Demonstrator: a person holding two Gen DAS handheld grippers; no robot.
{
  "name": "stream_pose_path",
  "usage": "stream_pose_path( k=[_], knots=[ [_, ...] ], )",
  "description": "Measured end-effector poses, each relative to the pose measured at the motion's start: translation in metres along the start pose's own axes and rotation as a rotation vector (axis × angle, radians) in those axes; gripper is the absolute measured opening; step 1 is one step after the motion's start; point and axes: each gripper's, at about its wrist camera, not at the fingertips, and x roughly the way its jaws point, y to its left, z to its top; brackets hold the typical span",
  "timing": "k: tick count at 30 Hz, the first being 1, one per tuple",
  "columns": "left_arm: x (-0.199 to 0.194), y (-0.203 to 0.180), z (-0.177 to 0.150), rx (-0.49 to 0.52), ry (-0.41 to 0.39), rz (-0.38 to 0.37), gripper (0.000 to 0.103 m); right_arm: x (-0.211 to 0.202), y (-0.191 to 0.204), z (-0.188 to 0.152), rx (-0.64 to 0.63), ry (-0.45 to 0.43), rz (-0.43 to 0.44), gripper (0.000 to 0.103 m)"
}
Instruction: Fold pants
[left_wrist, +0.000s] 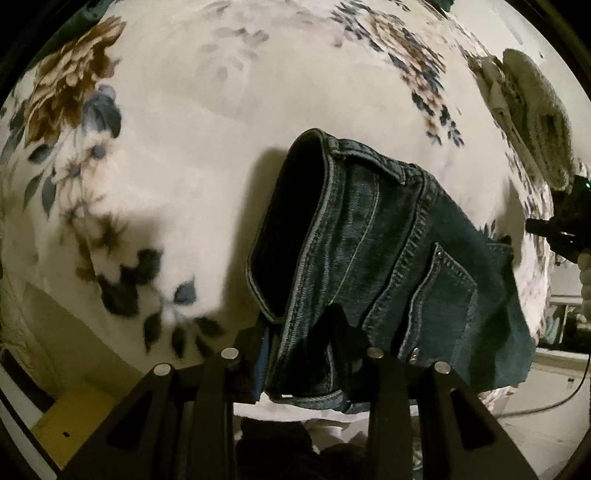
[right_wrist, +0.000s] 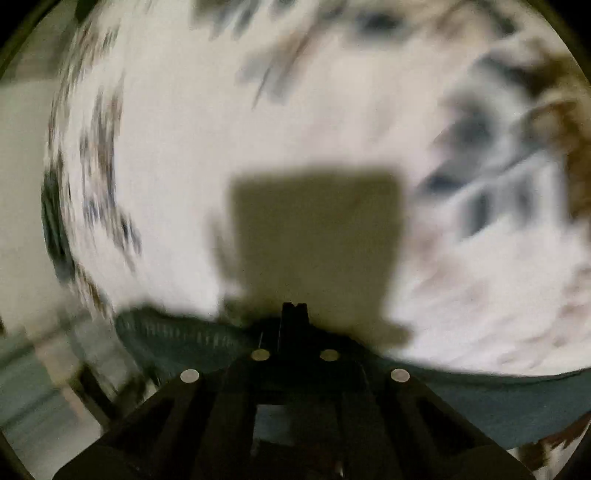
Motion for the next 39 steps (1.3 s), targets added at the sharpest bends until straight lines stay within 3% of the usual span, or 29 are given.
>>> stream_pose_path(
  k=[2, 5, 8, 10, 11, 12, 14, 16, 17, 19, 21, 22, 25, 29, 32, 35, 39],
  knots=[
    [-0.009, 0.001, 0.0, -0.029, -0.002, -0.004, 0.029, -0.02, -0.007, 0.006, 0.016, 0.0, 0.065, 0.001],
    [-0.022, 0.002, -0.002, -0.066, -0.019, 0.016, 0.029, -0.027, 0.009, -0.011, -0.108, 0.069, 0.07, 0.002],
    [-0.039, 0.005, -0.005, -0.094, -0.076, 0.044, 0.034, 0.014, 0.016, -0.052, -0.174, 0.227, 0.093, 0.003],
    [-0.043, 0.005, -0.004, -0.095, -0.098, 0.075, 0.047, 0.044, 0.018, -0.057, -0.189, 0.265, 0.042, 0.003],
    [-0.042, 0.004, -0.003, -0.091, -0.098, 0.089, 0.059, 0.049, 0.017, -0.054, -0.183, 0.242, 0.019, 0.003],
    [-0.041, 0.002, -0.002, -0.091, -0.095, 0.098, 0.064, 0.046, 0.011, -0.041, -0.148, 0.162, -0.006, 0.002],
    [-0.039, -0.006, 0.0, -0.08, -0.098, 0.101, 0.064, 0.026, -0.013, -0.019, 0.023, 0.022, 0.072, 0.002],
    [-0.038, -0.019, 0.001, -0.051, -0.1, 0.106, 0.064, -0.004, -0.024, -0.015, 0.051, -0.11, 0.071, 0.003],
    [-0.037, -0.027, 0.001, -0.032, -0.098, 0.104, 0.064, -0.017, -0.029, -0.014, 0.047, -0.115, 0.106, 0.004],
    [-0.034, -0.046, 0.004, -0.003, -0.096, 0.099, 0.064, -0.027, -0.038, -0.023, 0.049, -0.084, 0.166, 0.019],
    [-0.033, -0.067, 0.003, 0.036, -0.1, 0.092, 0.064, -0.043, -0.048, -0.05, 0.023, -0.108, 0.157, 0.077],
    [-0.032, -0.08, 0.002, 0.059, -0.104, 0.092, 0.064, -0.038, -0.04, -0.07, 0.032, -0.131, 0.155, 0.083],
    [-0.028, -0.126, -0.005, 0.137, -0.111, 0.08, 0.064, -0.053, -0.088, -0.129, 0.13, -0.216, 0.176, 0.086],
    [-0.005, -0.194, -0.02, 0.239, -0.084, 0.059, 0.064, -0.067, -0.193, -0.216, 0.377, -0.331, 0.221, 0.086],
    [0.029, -0.252, -0.036, 0.318, -0.051, 0.087, 0.066, -0.069, -0.283, -0.278, 0.596, -0.431, 0.236, 0.086],
    [0.067, -0.296, -0.049, 0.364, 0.004, 0.114, 0.077, -0.083, -0.362, -0.323, 0.745, -0.539, 0.228, 0.086],
    [0.109, -0.333, -0.068, 0.39, 0.076, 0.159, 0.078, -0.111, -0.478, -0.38, 0.956, -0.692, 0.254, 0.084]
  ],
)
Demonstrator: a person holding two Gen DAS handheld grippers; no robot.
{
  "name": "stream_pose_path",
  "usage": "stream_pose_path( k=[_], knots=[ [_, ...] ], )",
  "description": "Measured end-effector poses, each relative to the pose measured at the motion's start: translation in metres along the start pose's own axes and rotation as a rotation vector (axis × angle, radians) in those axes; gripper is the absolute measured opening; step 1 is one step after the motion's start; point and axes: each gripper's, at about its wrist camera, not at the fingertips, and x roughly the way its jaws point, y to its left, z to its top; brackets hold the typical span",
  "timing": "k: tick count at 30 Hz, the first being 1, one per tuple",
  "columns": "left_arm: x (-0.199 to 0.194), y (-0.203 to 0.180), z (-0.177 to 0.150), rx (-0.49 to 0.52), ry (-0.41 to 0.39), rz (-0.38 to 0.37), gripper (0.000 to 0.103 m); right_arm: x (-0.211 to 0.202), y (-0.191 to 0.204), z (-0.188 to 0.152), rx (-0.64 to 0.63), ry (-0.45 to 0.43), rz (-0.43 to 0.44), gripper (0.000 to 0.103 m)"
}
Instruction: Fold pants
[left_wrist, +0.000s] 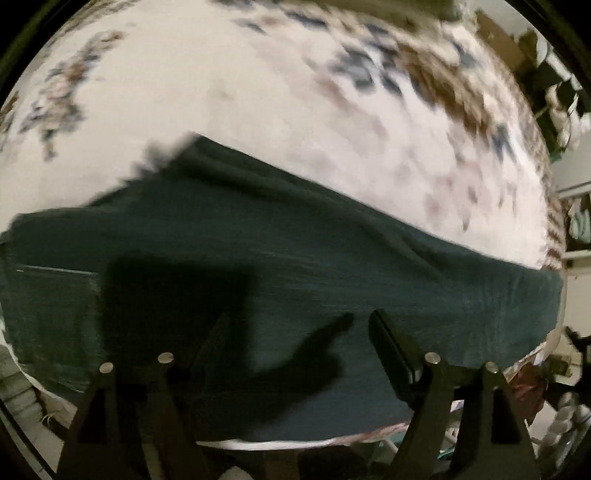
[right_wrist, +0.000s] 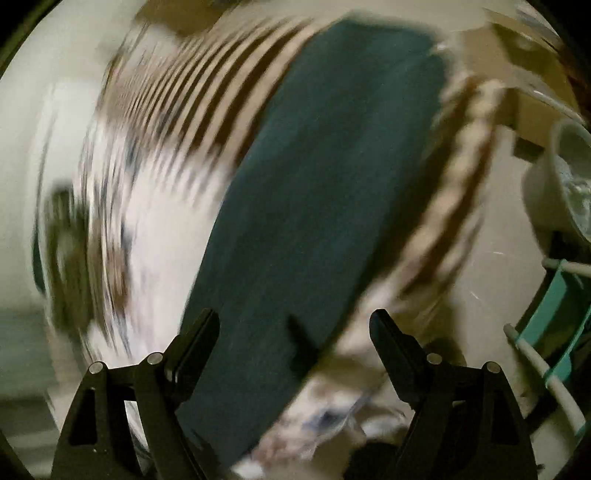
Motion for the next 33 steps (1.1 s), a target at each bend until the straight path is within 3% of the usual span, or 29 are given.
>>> stream_pose_path(
  k=[3, 6, 9, 12, 13, 14, 15, 18, 21, 25, 27, 29, 32, 33],
  knots=[
    [0.025, -0.016, -0.002, 0.001, 0.051, 0.044, 0.078, -0.031, -0.047, 0.059, 0.107, -0.103, 0.032, 0.083],
    [0.032, -0.025, -0.003, 0.026, 0.046, 0.103, 0.086, -0.047, -0.079, 0.114, 0.163, -0.155, 0.057, 0.083],
    [0.033, -0.027, -0.001, 0.02, 0.049, 0.139, 0.086, -0.04, -0.091, 0.165, 0.162, -0.152, 0.03, 0.083],
    [0.031, -0.029, 0.001, 0.001, 0.057, 0.144, 0.086, -0.011, -0.098, 0.196, 0.182, -0.087, -0.015, 0.083],
    [0.03, -0.033, 0.0, 0.0, 0.061, 0.145, 0.086, -0.001, -0.097, 0.198, 0.19, -0.067, -0.003, 0.078],
    [0.03, -0.039, 0.0, 0.001, 0.065, 0.148, 0.086, 0.007, -0.096, 0.202, 0.188, -0.04, 0.023, 0.05],
    [0.027, -0.042, -0.001, 0.002, 0.066, 0.145, 0.086, 0.011, -0.094, 0.202, 0.174, -0.022, 0.03, 0.012],
    [0.019, -0.055, -0.004, 0.016, 0.06, 0.138, 0.086, -0.005, -0.079, 0.192, 0.112, -0.082, 0.015, 0.009],
    [0.014, -0.067, -0.003, 0.037, 0.053, 0.121, 0.086, -0.028, -0.071, 0.181, 0.097, -0.117, 0.0, 0.008],
    [0.02, -0.08, 0.003, 0.062, 0.062, 0.104, 0.086, -0.017, -0.09, 0.182, 0.122, -0.032, -0.029, 0.014],
    [0.029, -0.084, 0.008, 0.069, 0.066, 0.097, 0.086, -0.019, -0.107, 0.18, 0.167, -0.019, 0.026, 0.039],
    [0.041, -0.089, 0.013, 0.079, 0.078, 0.103, 0.087, -0.031, -0.119, 0.17, 0.185, -0.072, 0.136, 0.052],
    [0.05, -0.094, 0.013, 0.096, 0.057, 0.08, 0.103, -0.022, -0.133, 0.151, 0.22, -0.008, 0.249, 0.052],
    [0.053, -0.094, 0.012, 0.104, 0.053, 0.087, 0.103, -0.013, -0.134, 0.148, 0.225, 0.02, 0.27, 0.052]
  ],
)
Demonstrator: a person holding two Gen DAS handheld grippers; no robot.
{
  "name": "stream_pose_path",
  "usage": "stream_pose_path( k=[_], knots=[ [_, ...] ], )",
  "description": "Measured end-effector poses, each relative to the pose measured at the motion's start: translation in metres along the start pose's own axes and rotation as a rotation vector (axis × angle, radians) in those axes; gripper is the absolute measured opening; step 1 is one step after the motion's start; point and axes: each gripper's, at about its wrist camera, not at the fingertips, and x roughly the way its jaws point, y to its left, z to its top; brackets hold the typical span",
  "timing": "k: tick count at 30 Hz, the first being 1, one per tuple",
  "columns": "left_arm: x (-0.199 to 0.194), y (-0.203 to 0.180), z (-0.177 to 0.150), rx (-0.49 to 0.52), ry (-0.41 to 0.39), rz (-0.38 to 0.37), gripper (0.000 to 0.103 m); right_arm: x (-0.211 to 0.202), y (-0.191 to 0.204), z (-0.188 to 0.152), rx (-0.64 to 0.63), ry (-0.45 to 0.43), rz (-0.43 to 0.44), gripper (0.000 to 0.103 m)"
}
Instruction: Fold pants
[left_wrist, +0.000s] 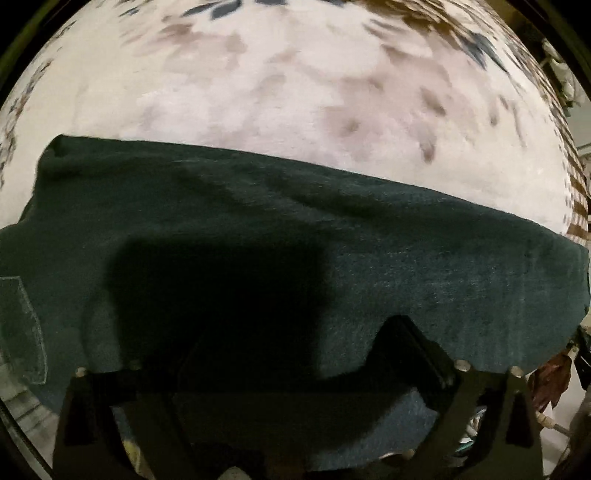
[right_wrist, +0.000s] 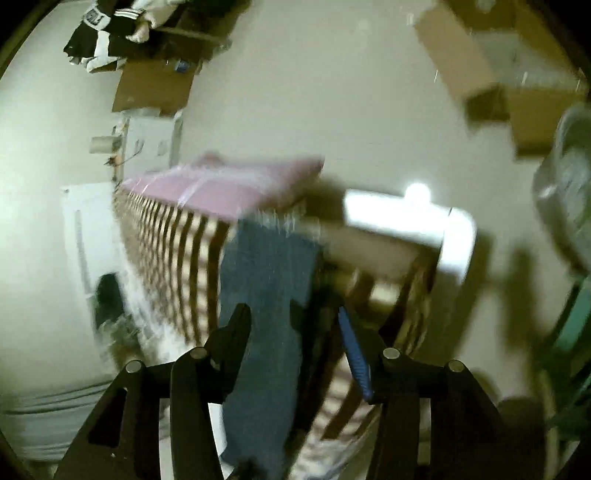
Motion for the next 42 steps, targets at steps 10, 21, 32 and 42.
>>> stream_pose_path(
  k=[10, 21, 32, 42],
  knots=[
    [0.004, -0.004, -0.026, -0.023, -0.051, 0.009, 0.103, 0.06, 0.005, 0.007, -0.062, -0.051, 0.183, 0.052],
    [-0.039, 0.049, -0.028, -0.166, -0.093, -0.128, 0.103, 0.024, 0.121, -0.063, -0.38, -0.152, 0.074, 0.009],
    [-0.098, 0.156, -0.094, -0.322, -0.173, -0.182, 0.103, 0.068, 0.257, -0.296, -0.828, -0.04, 0.005, 0.009],
    [-0.092, 0.253, -0.144, -0.466, -0.167, -0.131, 0.103, 0.227, 0.206, -0.486, -1.172, 0.148, -0.225, 0.009]
  ],
)
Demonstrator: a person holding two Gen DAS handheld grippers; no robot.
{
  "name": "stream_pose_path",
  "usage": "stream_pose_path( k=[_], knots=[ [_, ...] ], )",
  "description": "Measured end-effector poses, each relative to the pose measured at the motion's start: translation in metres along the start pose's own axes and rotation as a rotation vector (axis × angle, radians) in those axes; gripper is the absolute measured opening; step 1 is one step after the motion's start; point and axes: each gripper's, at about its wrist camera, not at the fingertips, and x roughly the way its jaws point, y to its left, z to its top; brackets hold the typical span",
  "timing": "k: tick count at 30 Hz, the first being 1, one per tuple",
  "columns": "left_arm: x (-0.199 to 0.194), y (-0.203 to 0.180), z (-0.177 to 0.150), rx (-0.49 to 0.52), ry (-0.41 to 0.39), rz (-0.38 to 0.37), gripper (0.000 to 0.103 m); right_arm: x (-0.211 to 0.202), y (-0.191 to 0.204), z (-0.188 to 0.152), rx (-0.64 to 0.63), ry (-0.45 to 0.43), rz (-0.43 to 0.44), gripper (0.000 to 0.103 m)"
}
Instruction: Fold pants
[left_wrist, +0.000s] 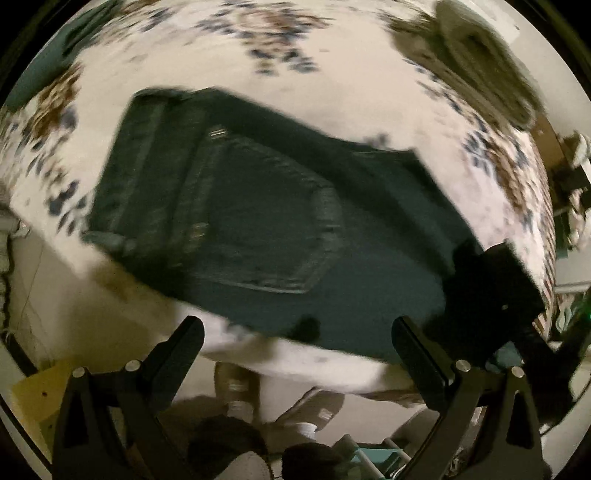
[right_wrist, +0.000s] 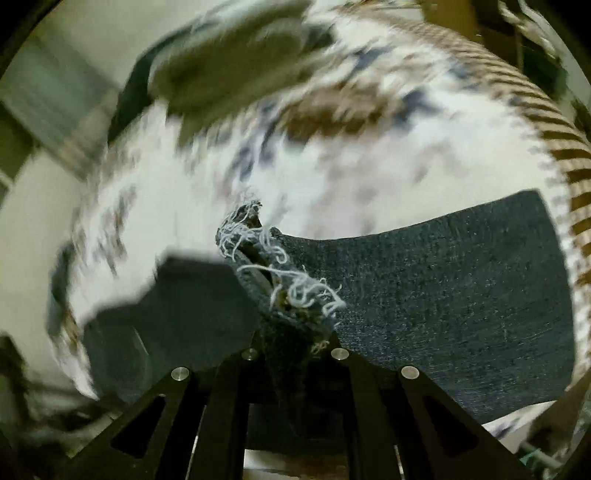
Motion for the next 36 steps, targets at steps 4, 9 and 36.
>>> stream_pose_path(
  k=[4, 9, 36],
  knots=[
    [0.0, 0.033, -0.002, -0.06, -0.004, 0.014, 0.103, 0.042, 0.033, -0.026, -0.103, 0.043, -0.092, 0.009],
    [-0.003, 0.053, -0.006, -0.115, -0.022, 0.017, 0.103, 0.053, 0.052, -0.037, -0.166, 0.036, -0.191, 0.009],
    [0.039, 0.157, 0.039, -0.643, -0.311, -0.236, 0.07, 0.035, 0.015, -0.023, 0.066, 0.226, 0.018, 0.051]
  ],
)
